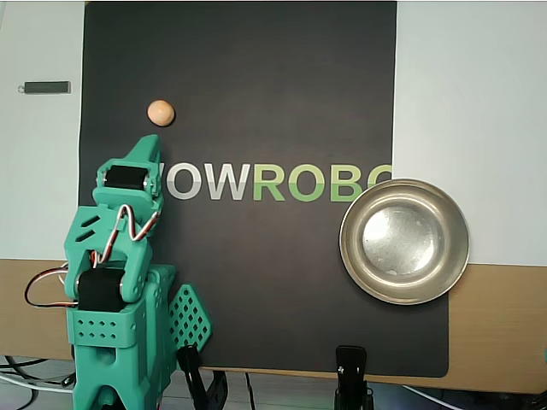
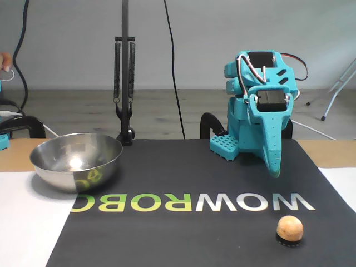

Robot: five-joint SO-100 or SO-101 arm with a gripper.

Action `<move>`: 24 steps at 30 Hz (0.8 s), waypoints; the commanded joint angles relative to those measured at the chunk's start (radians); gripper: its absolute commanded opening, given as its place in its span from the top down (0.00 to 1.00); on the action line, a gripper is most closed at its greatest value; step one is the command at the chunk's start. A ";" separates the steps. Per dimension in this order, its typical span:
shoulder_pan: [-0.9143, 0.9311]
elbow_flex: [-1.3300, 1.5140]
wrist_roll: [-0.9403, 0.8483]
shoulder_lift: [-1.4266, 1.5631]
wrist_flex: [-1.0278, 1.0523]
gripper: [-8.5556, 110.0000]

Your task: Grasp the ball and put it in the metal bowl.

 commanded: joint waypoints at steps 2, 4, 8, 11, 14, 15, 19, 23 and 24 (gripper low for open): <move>0.003 0.034 -0.002 0.057 0.000 0.92; 0.003 0.034 -0.002 0.057 0.002 0.92; 0.000 0.034 -0.002 0.057 0.002 0.92; -0.003 0.034 -0.002 0.058 0.005 0.92; -0.005 0.034 -0.002 0.058 0.005 0.92; -0.005 0.034 -0.002 0.058 0.005 0.92; -0.005 0.034 -0.002 0.058 0.006 0.92; -0.005 0.034 -0.003 0.057 0.005 0.92; -0.005 0.032 -0.003 0.057 0.005 0.92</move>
